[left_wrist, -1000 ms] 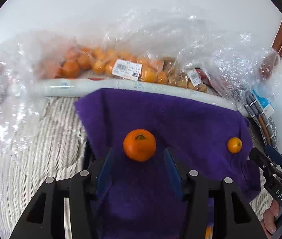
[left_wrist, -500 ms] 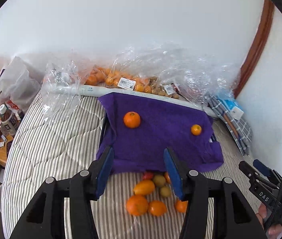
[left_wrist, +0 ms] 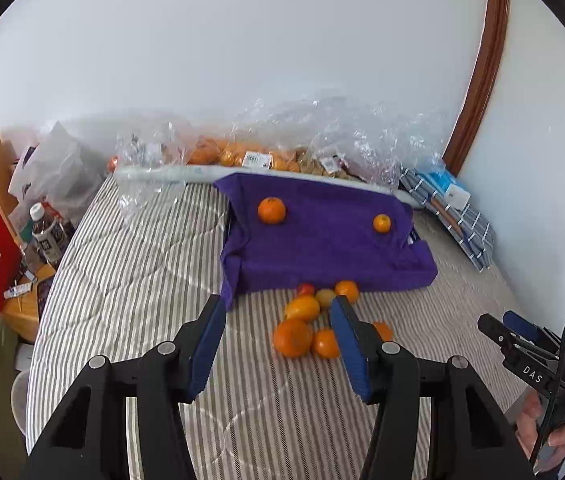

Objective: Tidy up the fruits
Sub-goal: 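Grasp a large orange with the right gripper while the left grasps another orange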

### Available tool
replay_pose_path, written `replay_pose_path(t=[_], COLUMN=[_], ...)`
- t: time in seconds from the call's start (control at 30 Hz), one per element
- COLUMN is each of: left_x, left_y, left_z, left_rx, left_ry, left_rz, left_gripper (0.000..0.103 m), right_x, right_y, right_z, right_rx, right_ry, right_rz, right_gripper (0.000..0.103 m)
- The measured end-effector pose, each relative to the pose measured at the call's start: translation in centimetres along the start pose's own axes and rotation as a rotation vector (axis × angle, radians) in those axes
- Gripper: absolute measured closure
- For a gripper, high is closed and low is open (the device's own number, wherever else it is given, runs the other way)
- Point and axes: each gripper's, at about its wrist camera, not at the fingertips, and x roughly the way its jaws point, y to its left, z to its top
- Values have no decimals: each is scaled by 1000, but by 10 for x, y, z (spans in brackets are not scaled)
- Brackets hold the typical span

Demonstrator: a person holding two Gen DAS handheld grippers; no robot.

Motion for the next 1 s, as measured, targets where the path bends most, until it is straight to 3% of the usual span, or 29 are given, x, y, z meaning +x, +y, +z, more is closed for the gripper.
replay_pose_path(t=[0.23,0.4,0.63,0.83,1.0], left_x=[20,34,49,71,80], left_y=[19,31,50,70,81], left_z=[-34,-46,-56,-65,-72], left_rx=[-29,-45,-50,-68,-83], left_ry=[42,84,92,129,134], left_rz=[9,10,24,70,65], left_gripper=[51,50,40,39,40], right_x=[20,36,62,88,109], right_y=[21,37,61,78,93], right_z=[-34,-45,-47,-44,-42], right_rx=[-61,-99,-130,-137,-178], right_ry=[28,37,56,100,104], right_rz=[47,63,112,135,83], right_gripper=[51,51,51,51,51])
